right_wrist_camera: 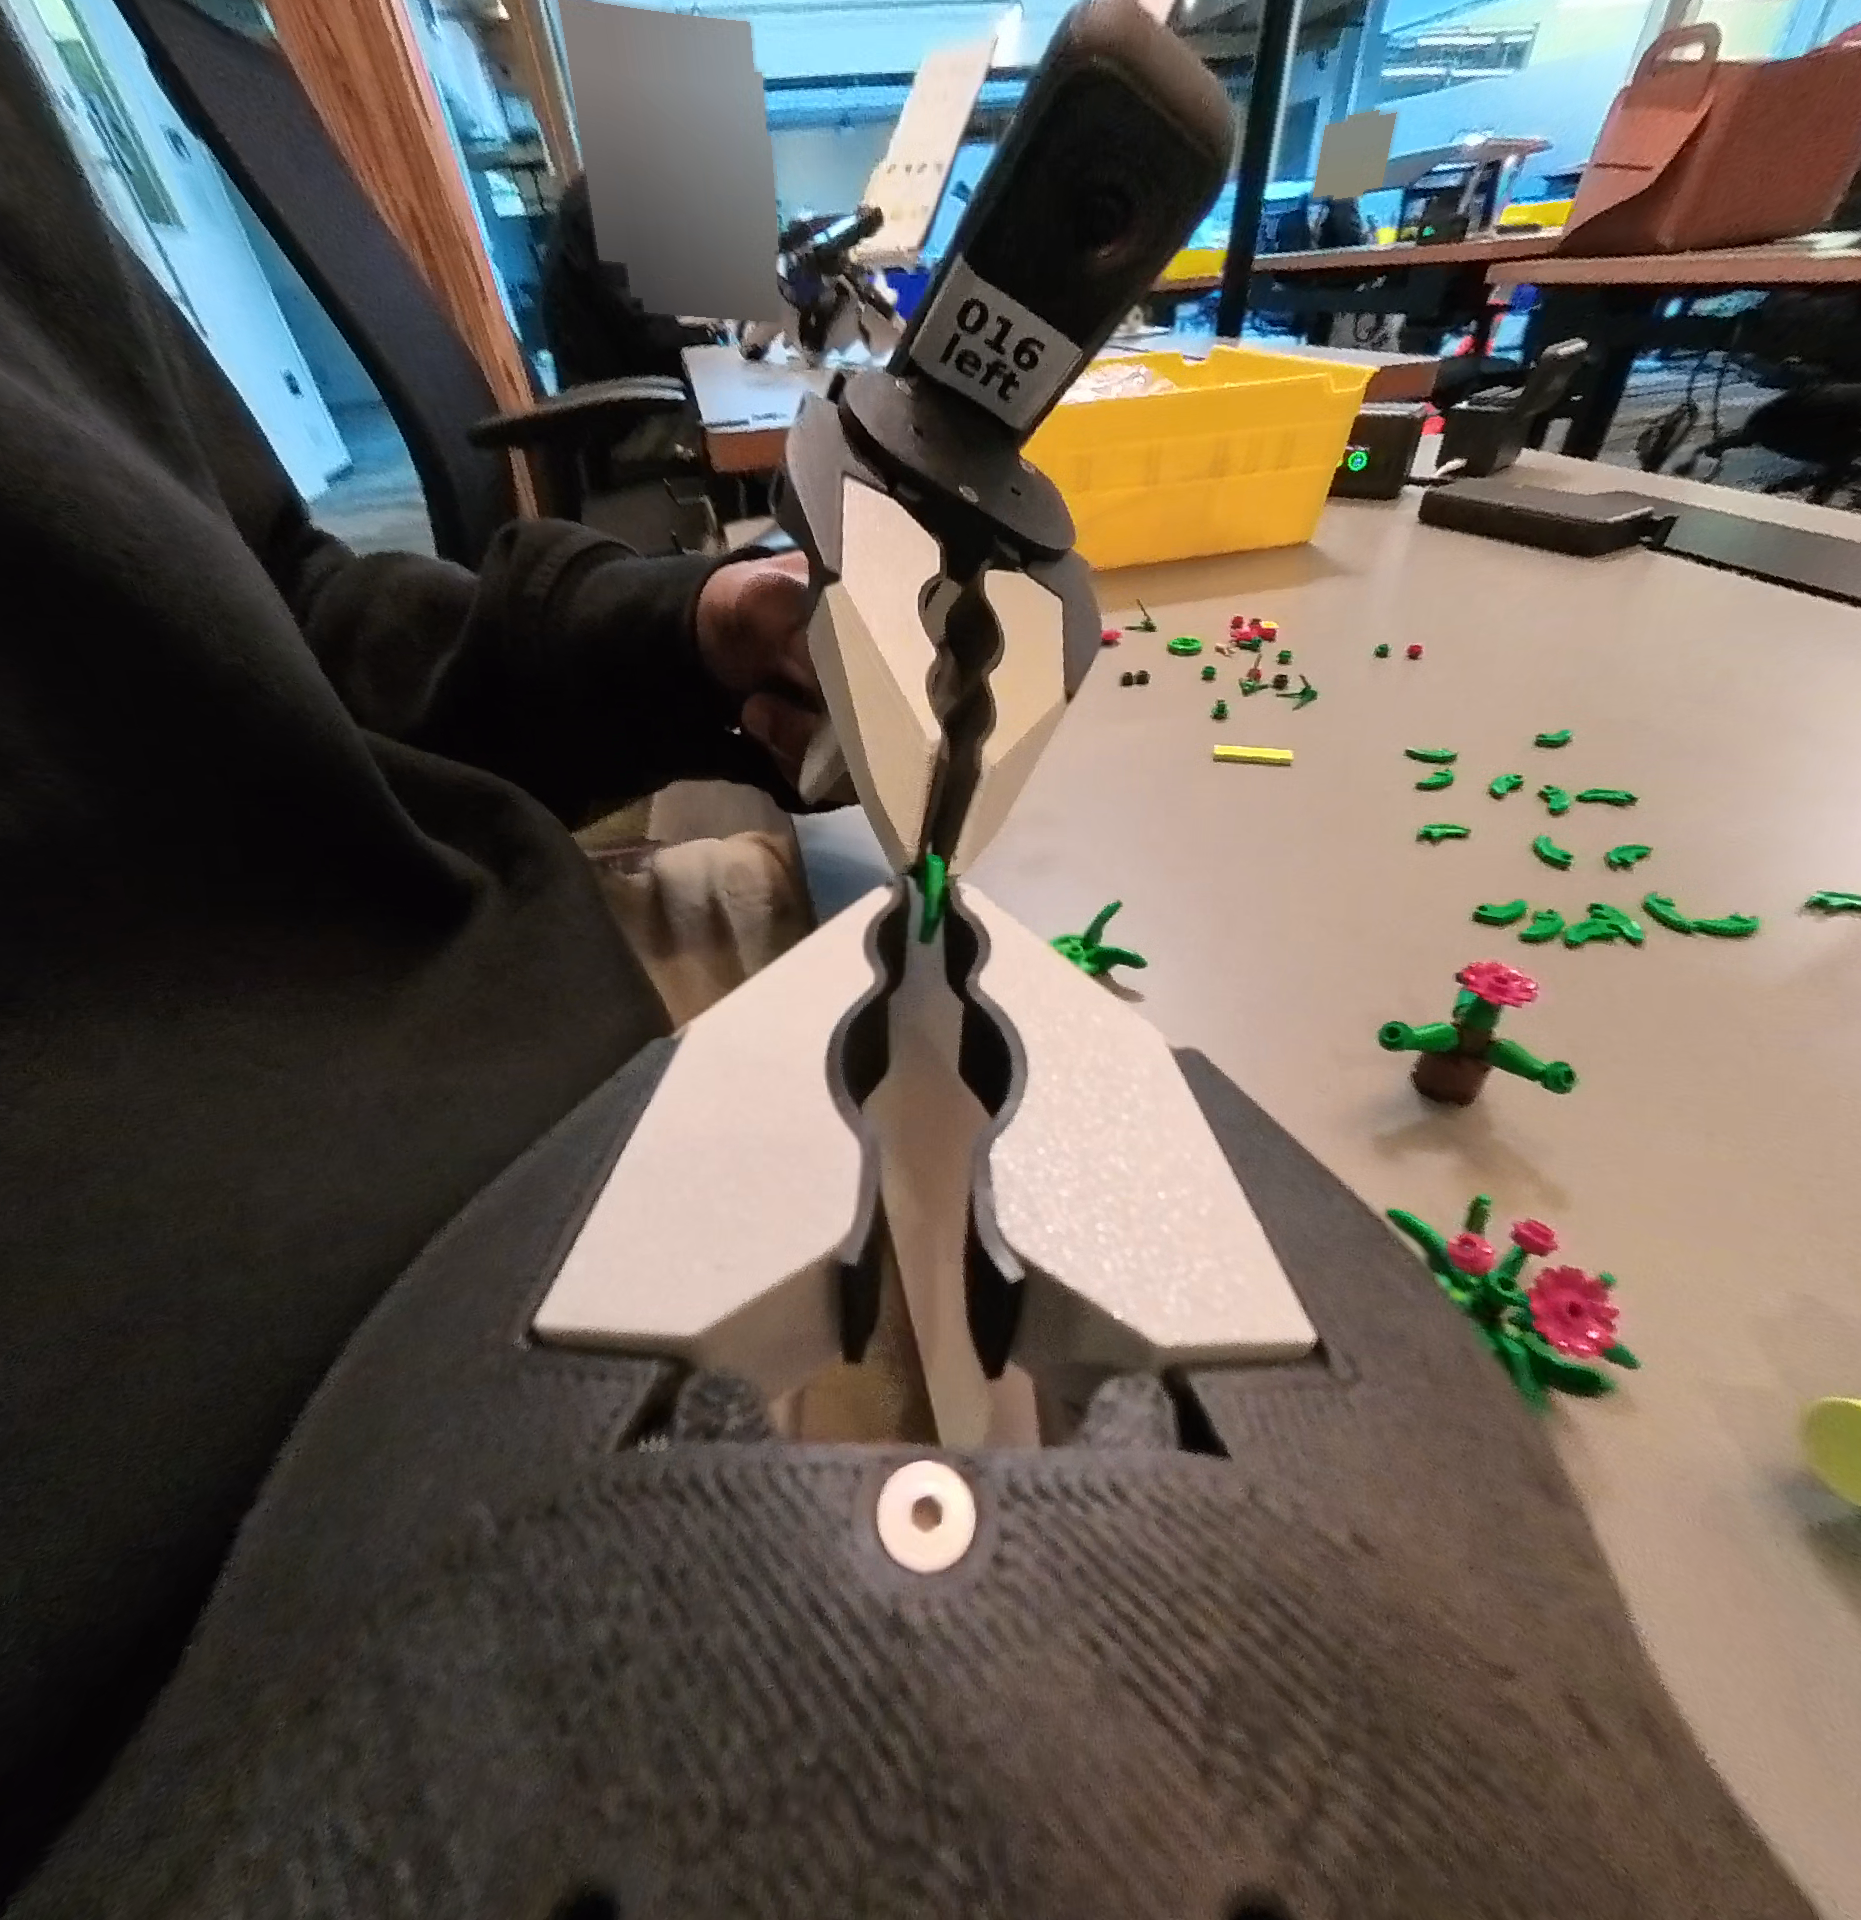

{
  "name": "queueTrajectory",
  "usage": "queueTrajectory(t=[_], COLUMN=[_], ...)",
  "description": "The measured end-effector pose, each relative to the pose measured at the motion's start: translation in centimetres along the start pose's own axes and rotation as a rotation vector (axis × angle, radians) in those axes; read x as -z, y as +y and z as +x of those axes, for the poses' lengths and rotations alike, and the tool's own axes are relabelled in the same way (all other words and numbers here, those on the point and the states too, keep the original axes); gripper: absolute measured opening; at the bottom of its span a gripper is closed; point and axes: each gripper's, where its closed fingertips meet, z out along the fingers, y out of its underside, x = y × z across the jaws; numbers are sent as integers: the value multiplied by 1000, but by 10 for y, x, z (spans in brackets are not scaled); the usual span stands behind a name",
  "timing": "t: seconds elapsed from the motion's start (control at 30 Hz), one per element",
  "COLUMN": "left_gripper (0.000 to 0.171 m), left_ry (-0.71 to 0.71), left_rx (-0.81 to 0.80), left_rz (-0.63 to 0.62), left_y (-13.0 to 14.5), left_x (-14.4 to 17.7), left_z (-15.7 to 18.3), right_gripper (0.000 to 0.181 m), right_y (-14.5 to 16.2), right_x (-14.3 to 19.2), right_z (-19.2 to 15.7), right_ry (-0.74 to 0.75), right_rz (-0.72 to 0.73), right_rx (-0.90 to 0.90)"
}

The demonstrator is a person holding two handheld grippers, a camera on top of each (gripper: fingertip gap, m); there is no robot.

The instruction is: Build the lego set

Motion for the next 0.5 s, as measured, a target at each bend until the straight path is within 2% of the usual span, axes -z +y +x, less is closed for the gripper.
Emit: queueTrajectory(t=[0.2, 0.5], left_gripper=[1, 1], left_ry=[16, 35], left_rx=[-4, -6], left_rz=[8, 18], left_y=[-3, -6], left_x=[-1, -1], left_z=[4, 8], right_gripper=[8, 0], right_y=[-6, -10], right_x=[2, 3], right_z=[-4, -3], right_ry=[-81, -142], right_rz=[58, 102], right_rx=[-138, -275])
